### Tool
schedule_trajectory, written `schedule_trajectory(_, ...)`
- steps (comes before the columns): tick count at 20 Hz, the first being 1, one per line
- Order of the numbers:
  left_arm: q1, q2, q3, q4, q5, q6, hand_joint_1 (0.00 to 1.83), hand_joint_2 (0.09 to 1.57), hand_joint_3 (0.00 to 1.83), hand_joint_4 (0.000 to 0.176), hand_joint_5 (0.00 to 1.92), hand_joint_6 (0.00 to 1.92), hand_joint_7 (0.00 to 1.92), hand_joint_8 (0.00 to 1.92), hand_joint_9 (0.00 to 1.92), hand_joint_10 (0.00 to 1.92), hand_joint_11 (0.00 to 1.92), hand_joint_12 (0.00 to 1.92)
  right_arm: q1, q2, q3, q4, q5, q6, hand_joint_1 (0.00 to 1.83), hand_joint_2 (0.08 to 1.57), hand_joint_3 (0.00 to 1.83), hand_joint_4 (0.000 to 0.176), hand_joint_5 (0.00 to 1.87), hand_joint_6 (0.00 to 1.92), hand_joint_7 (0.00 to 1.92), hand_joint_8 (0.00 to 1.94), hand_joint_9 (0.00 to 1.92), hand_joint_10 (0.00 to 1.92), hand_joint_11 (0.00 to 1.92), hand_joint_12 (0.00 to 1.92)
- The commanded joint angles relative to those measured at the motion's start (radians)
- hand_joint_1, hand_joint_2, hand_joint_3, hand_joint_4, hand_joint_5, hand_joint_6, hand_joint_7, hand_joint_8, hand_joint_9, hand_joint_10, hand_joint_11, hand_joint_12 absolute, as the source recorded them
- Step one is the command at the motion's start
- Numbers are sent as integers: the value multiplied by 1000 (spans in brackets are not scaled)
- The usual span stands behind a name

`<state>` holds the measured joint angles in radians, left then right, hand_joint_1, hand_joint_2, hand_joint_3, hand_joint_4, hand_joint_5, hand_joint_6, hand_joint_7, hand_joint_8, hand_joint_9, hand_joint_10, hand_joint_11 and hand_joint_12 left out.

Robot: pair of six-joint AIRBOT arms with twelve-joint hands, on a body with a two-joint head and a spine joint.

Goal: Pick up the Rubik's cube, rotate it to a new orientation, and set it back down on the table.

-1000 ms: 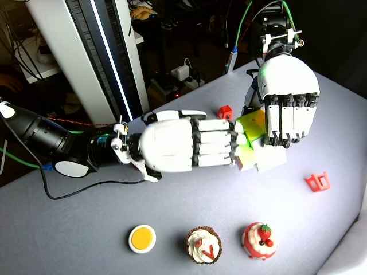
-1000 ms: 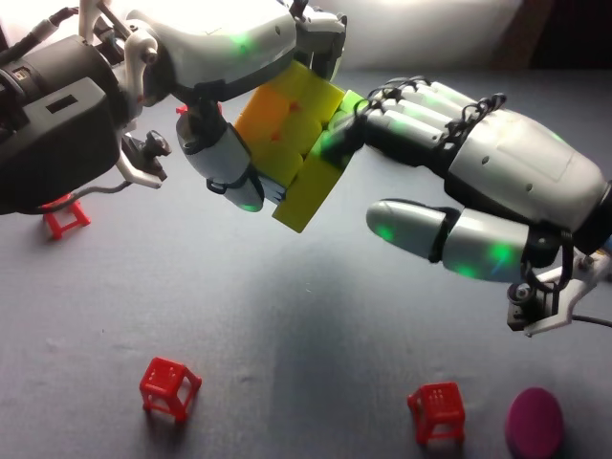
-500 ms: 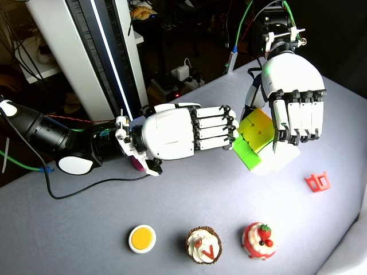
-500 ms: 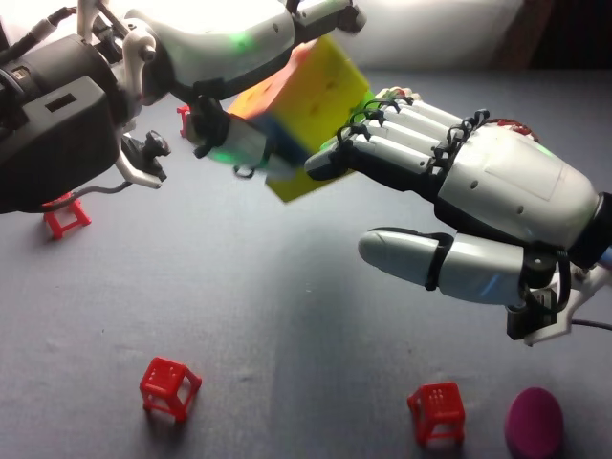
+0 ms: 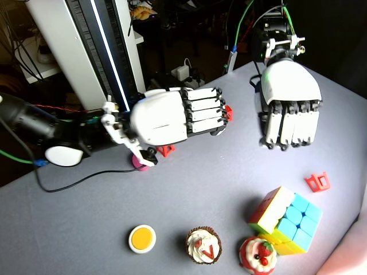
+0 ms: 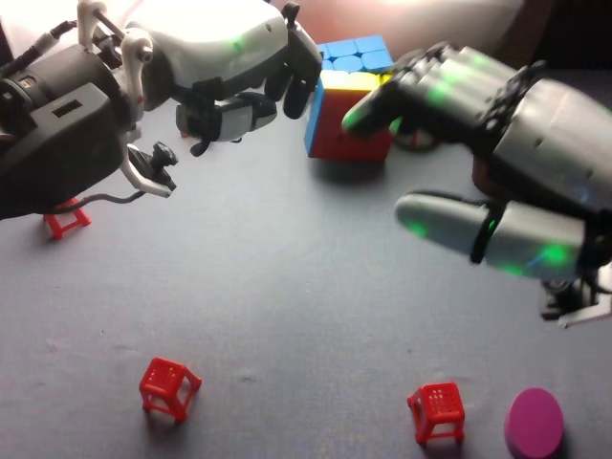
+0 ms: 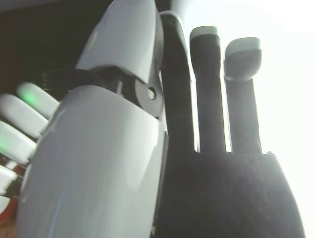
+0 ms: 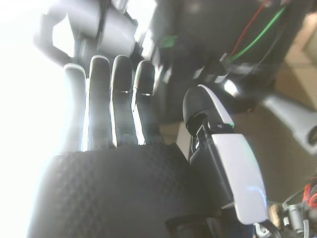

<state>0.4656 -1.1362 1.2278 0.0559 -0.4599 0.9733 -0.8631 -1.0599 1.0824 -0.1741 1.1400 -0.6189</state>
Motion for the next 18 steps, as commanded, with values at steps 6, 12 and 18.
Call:
schedule_trajectory(6,22,15,-7,2,-176,-32,1247,1272,0,0,859,1097,837,1474,880,1846,927,1921,-15,41,-23,75,145,6,196,1465,0,0,73,958,119,1095,144,1462,0,1873)
schedule_trajectory(12,74,43,-23,3,-284,-98,1306,1207,0,0,422,999,775,1348,688,1568,707,1921,-53,79,-43,160,172,6,248,1460,0,0,32,605,104,287,0,641,0,1214)
schedule_trajectory(18,125,82,-57,-13,-406,-123,222,1113,0,140,5,11,5,4,2,11,0,129,-99,128,-67,266,211,6,148,1357,0,0,0,0,0,0,0,0,0,0)
